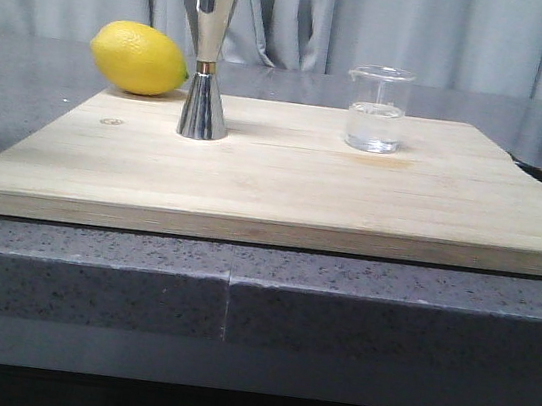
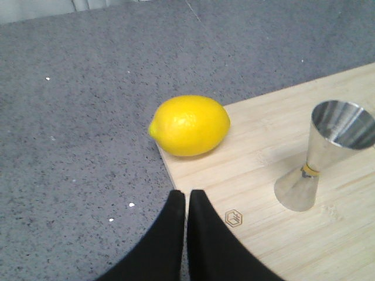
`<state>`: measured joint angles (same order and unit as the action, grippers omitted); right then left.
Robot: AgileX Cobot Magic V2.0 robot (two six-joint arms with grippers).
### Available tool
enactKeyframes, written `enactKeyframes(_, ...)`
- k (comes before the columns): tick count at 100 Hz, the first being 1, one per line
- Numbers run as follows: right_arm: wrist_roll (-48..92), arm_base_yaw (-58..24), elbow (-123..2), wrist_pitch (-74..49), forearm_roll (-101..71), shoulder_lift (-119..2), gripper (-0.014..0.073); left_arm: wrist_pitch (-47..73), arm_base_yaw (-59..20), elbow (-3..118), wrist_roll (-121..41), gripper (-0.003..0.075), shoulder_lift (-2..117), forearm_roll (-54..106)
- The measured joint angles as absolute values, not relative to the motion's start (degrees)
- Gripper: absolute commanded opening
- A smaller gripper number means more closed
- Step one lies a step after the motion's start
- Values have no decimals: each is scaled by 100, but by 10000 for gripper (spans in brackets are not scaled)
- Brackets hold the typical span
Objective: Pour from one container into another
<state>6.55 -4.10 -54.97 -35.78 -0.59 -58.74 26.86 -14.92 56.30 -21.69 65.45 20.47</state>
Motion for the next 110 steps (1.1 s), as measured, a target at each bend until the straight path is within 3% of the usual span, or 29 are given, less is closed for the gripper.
enactKeyframes(10,694,-410,-5431,-3578,-59,-5874,43,2606,-1492,5501,-2422,48,6545,2340)
enactKeyframes(27,729,-410,-5422,-3512,-79,-5874,337,2572,-1492,5503,-2491,150,6545,2661)
enactKeyframes(36,729,-410,-5422,-3440,-92,-5874,479,2593,-1492,5503,-2491,232,6545,2700)
enactKeyframes(43,729,-410,-5422,-3395,-92,-5874,540,2598,-1492,5503,-2509,325,6545,2713)
enactKeyframes(58,729,-410,-5422,-3326,-92,-5874,554,2607,-1492,5503,-2513,589,6545,2935)
enactKeyframes(65,729,-410,-5422,-3322,-92,-5874,554,2607,-1492,5503,-2517,652,6545,3056)
enactKeyframes(110,729,-410,-5422,-3298,-105,-5874,554,2578,-1492,5503,-3308,629,6768,3724)
